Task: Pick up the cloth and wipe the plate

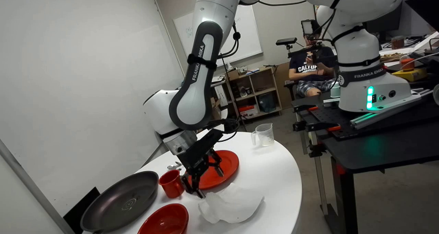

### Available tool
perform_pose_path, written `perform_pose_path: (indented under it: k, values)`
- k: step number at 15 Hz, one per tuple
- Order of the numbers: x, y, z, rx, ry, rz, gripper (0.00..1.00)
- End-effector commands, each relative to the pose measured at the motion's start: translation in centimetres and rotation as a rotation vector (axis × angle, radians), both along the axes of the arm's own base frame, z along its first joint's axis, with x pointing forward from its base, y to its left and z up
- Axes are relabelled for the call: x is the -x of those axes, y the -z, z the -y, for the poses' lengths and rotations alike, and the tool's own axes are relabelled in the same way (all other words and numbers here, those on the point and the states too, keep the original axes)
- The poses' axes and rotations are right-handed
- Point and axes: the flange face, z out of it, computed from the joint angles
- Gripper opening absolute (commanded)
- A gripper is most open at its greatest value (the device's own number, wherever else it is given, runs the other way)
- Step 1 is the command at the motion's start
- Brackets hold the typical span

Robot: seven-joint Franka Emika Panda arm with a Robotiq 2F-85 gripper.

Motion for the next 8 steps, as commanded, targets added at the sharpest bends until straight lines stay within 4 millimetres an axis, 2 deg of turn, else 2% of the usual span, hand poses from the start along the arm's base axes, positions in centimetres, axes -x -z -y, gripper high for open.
perform_pose_path:
  k: [1,4,7,8]
  values:
    - [-0.8,-3.9,3.3,0.034,0.063,0.017,1.00]
    - [-2.4,-6.6,8.3,0.060,0.202,0.049,1.00]
    - [-3.4,-8.2,13.7,0.080,0.361,0.081,1.00]
    - [-3.5,-8.7,15.3,0.073,0.365,0.098,1.00]
